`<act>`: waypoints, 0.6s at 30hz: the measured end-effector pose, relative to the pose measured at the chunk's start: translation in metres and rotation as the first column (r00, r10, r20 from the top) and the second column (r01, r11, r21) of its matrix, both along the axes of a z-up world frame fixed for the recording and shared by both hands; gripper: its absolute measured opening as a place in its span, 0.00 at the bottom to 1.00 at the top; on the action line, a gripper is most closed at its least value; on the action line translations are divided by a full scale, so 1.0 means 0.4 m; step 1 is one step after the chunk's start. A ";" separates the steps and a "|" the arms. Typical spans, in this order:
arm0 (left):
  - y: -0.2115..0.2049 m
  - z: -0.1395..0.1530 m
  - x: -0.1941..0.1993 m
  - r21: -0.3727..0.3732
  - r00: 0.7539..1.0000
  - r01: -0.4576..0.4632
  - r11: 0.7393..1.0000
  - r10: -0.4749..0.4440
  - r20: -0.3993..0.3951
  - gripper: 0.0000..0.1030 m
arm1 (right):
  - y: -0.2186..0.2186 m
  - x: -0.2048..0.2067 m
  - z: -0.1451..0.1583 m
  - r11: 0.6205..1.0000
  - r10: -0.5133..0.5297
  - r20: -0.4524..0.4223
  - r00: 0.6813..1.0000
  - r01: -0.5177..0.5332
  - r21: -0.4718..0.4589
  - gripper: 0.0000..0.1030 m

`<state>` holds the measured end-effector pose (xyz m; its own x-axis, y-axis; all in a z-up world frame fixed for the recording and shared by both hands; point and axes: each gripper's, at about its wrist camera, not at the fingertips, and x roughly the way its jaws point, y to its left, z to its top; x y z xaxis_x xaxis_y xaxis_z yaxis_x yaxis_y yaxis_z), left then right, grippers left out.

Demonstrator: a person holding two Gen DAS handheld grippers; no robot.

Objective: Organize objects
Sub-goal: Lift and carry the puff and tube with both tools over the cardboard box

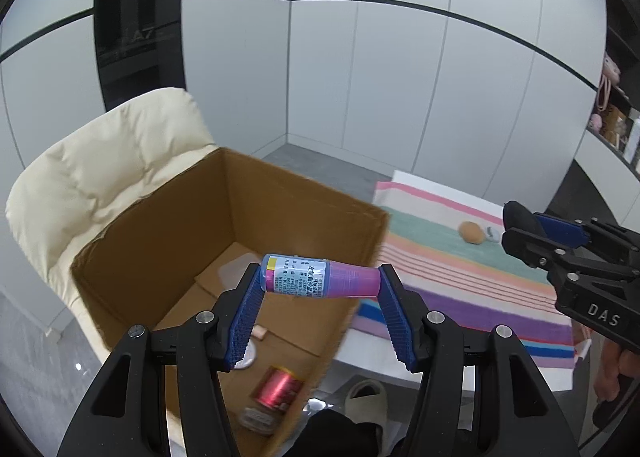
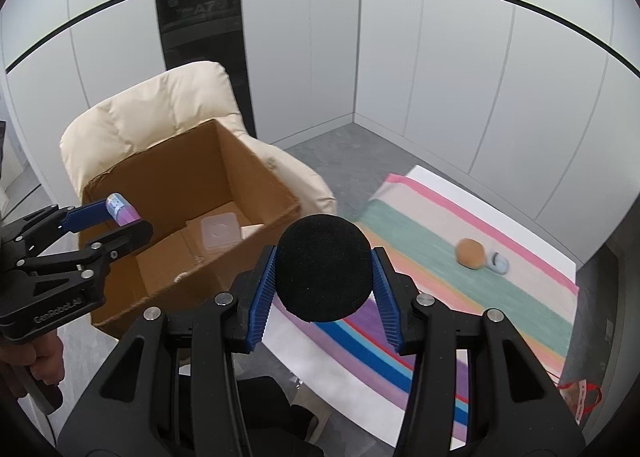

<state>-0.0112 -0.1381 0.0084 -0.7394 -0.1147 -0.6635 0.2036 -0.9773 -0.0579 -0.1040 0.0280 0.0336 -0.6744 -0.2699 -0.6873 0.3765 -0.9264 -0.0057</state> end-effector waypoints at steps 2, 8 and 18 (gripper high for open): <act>-0.016 -0.005 0.004 -0.003 1.000 -0.014 1.000 0.014 0.003 0.57 | -0.024 -0.004 -0.004 1.000 0.014 0.003 1.000 -0.014 0.000 0.47; -0.052 -0.019 0.017 -0.011 0.999 -0.039 0.999 0.040 0.016 0.57 | -0.089 -0.013 -0.013 0.998 0.059 0.014 0.998 -0.059 0.002 0.47; -0.109 -0.045 0.035 -0.056 0.995 -0.090 0.994 0.092 0.033 0.64 | -0.196 -0.010 -0.031 0.990 0.141 0.030 0.990 -0.141 0.016 0.47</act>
